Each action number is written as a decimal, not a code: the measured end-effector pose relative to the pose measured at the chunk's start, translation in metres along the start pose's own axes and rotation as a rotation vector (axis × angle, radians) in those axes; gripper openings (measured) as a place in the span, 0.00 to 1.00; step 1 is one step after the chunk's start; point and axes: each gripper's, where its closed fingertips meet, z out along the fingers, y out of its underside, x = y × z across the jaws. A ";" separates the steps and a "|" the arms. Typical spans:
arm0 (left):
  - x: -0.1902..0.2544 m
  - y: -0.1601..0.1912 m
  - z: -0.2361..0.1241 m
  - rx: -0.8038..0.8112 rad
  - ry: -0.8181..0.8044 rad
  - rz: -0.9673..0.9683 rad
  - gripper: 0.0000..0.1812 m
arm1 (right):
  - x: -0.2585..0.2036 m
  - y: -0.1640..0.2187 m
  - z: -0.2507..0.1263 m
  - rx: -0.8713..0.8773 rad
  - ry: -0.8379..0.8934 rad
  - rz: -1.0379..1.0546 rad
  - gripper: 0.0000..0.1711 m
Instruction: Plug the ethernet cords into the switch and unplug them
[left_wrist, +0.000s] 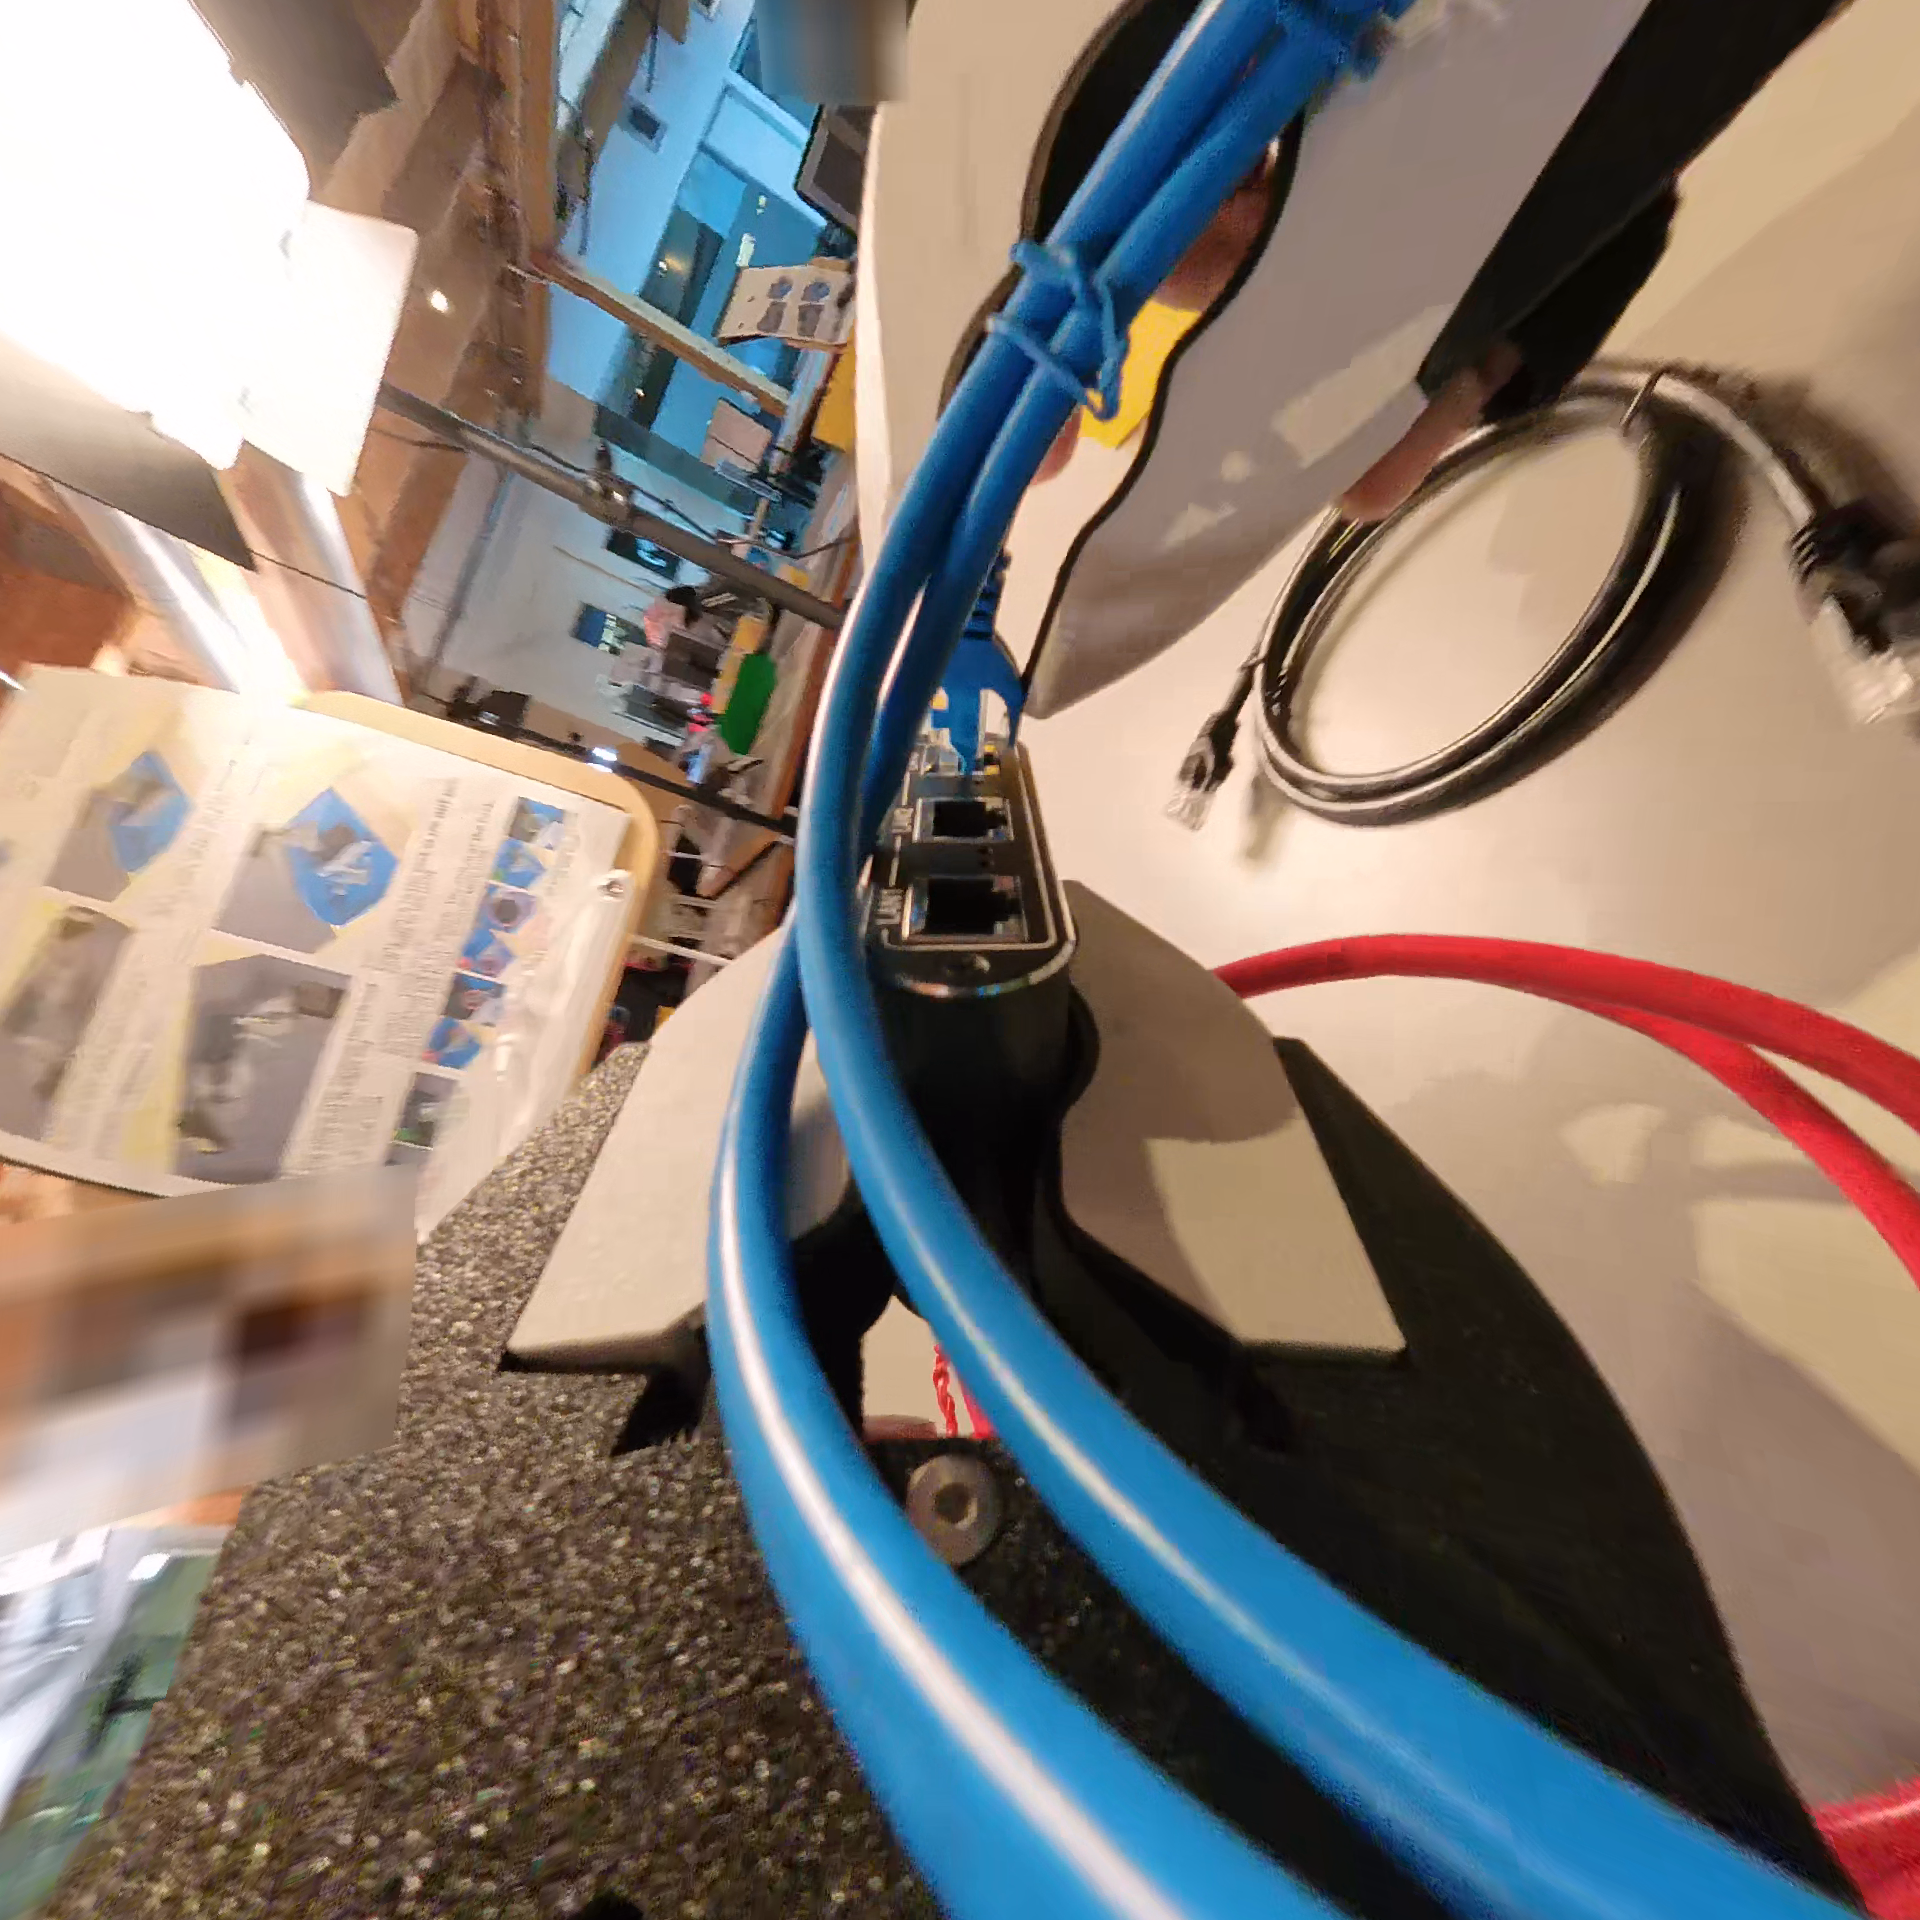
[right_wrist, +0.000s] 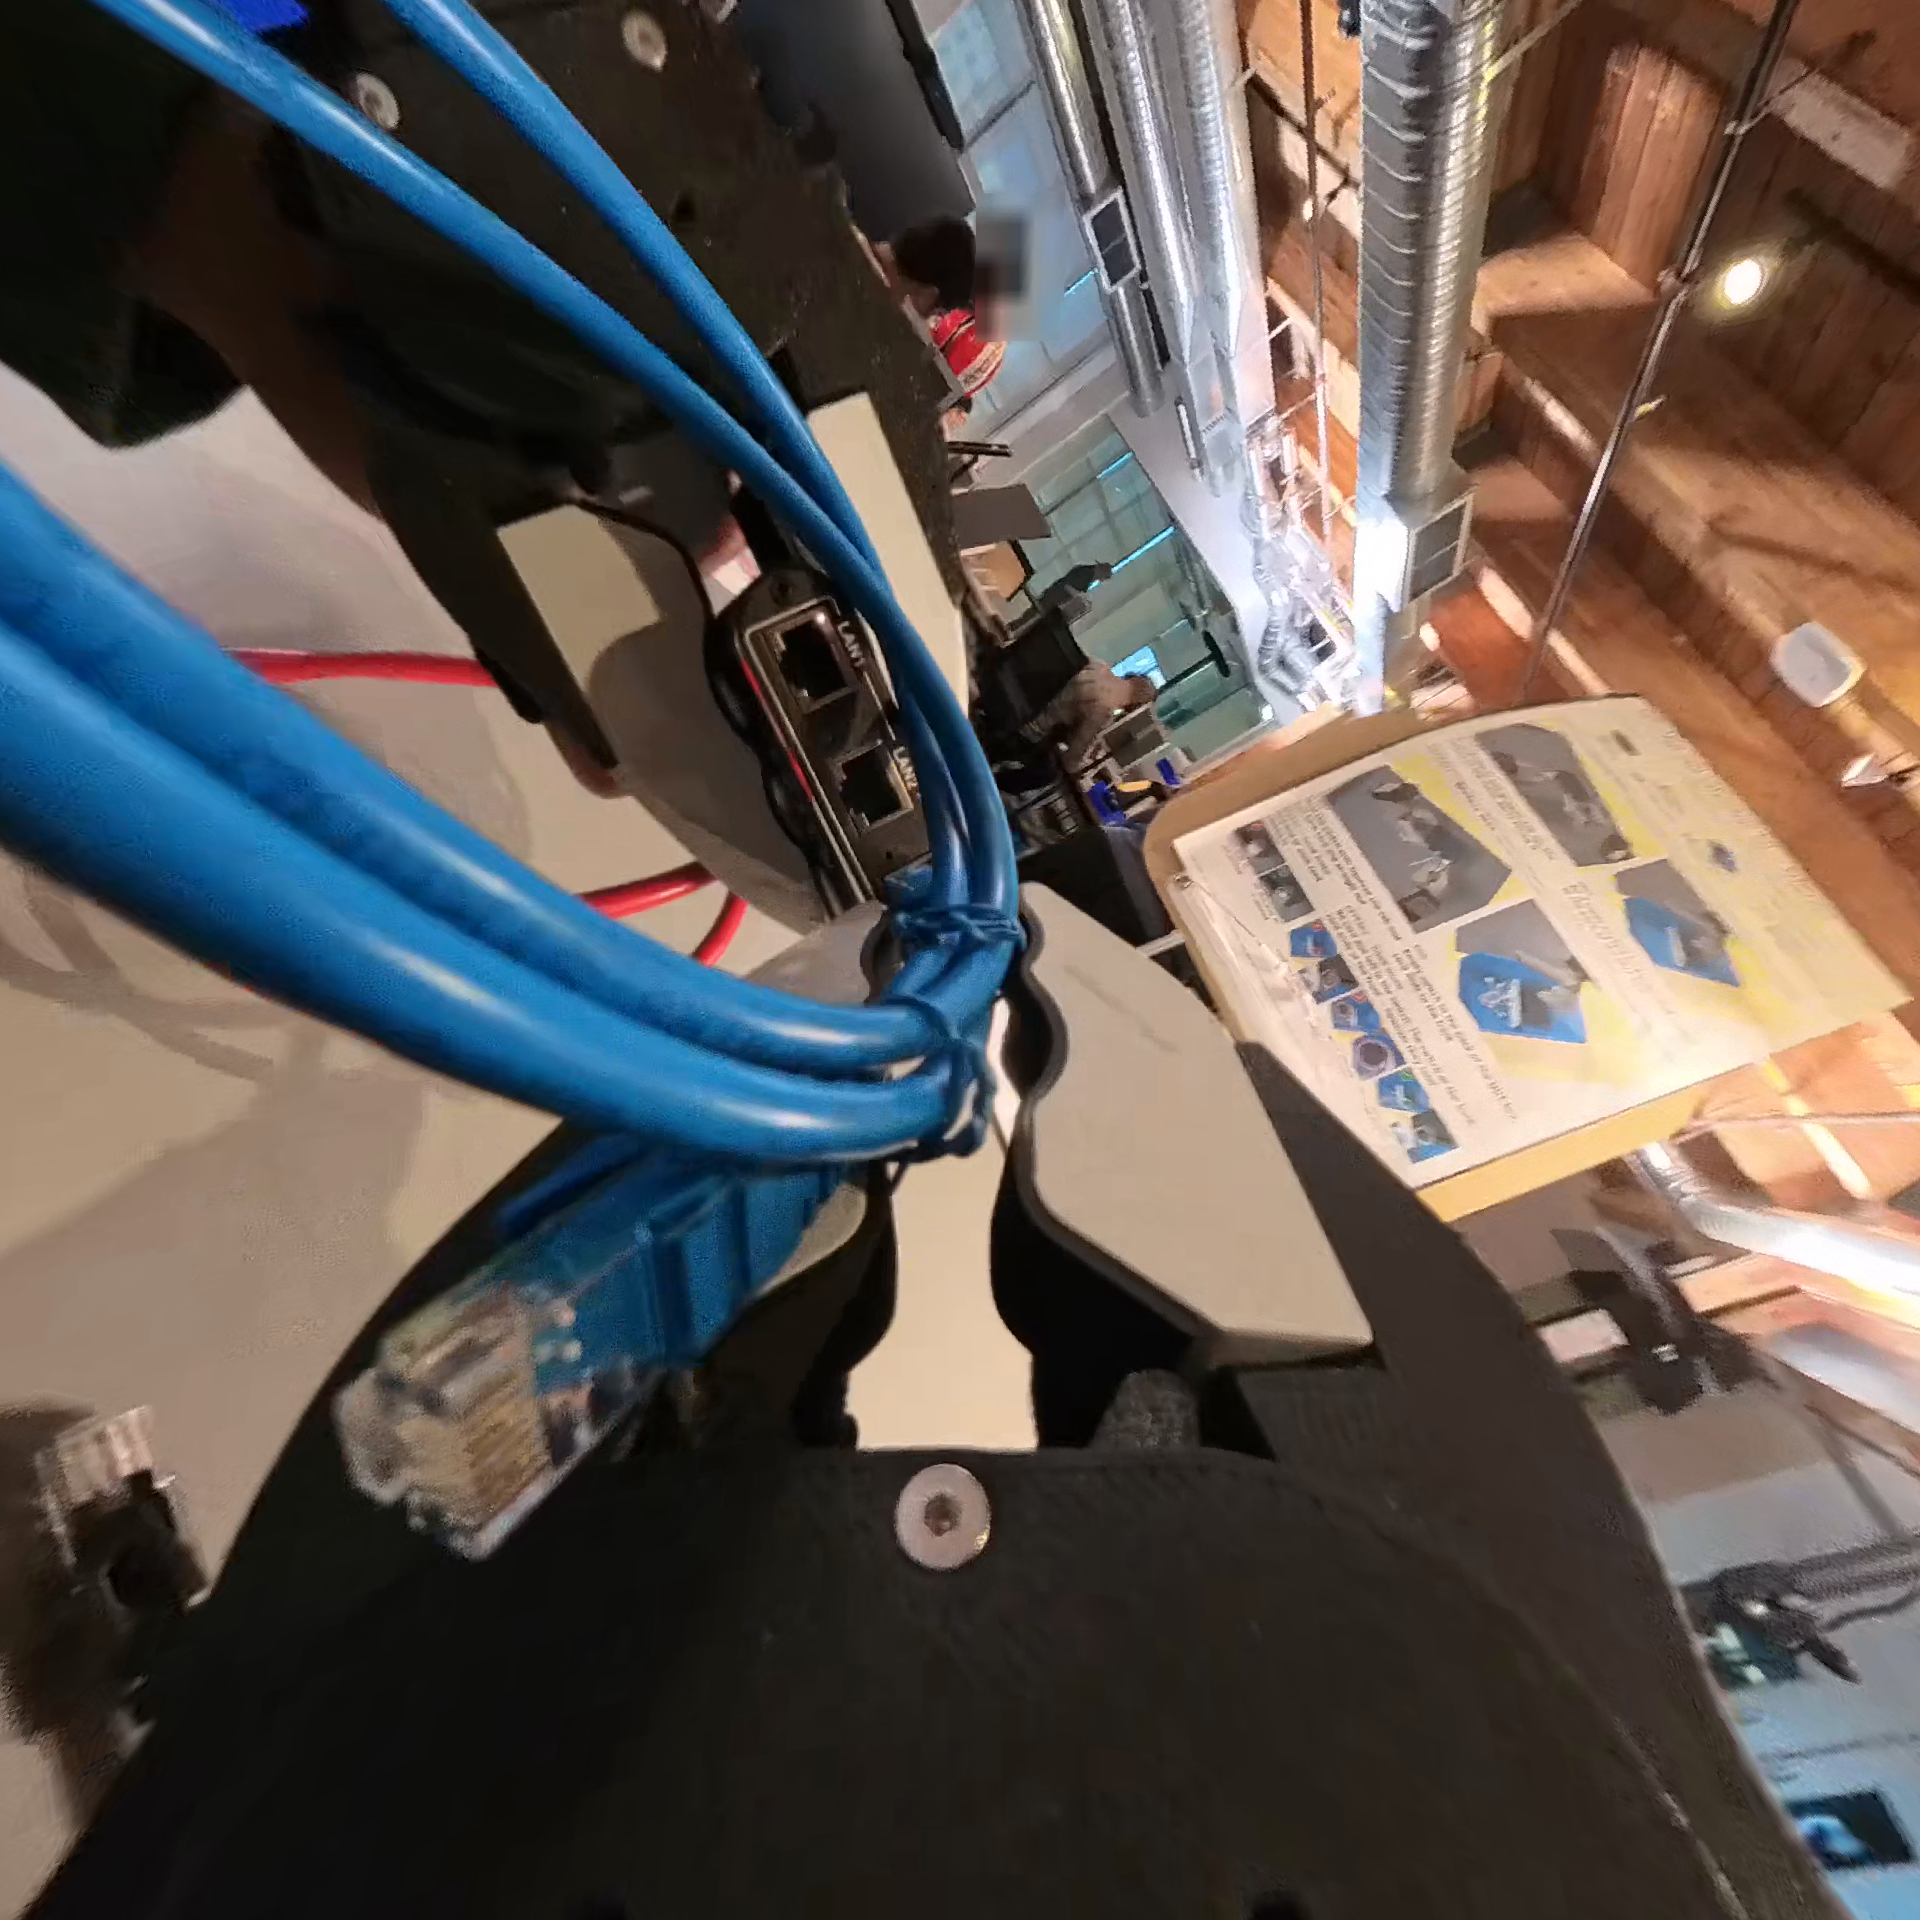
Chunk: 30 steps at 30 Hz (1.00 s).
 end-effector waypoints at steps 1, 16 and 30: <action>-0.002 0.000 -0.002 0.002 -0.012 0.038 0.17 | -0.001 -0.002 0.000 0.015 0.002 -0.019 0.11; -0.010 -0.021 -0.012 0.016 -0.282 0.595 0.15 | 0.014 0.012 -0.023 0.033 -0.087 0.048 0.11; 0.000 -0.033 -0.010 0.051 -0.319 0.727 0.15 | -0.003 0.020 -0.023 0.015 -0.244 0.221 0.14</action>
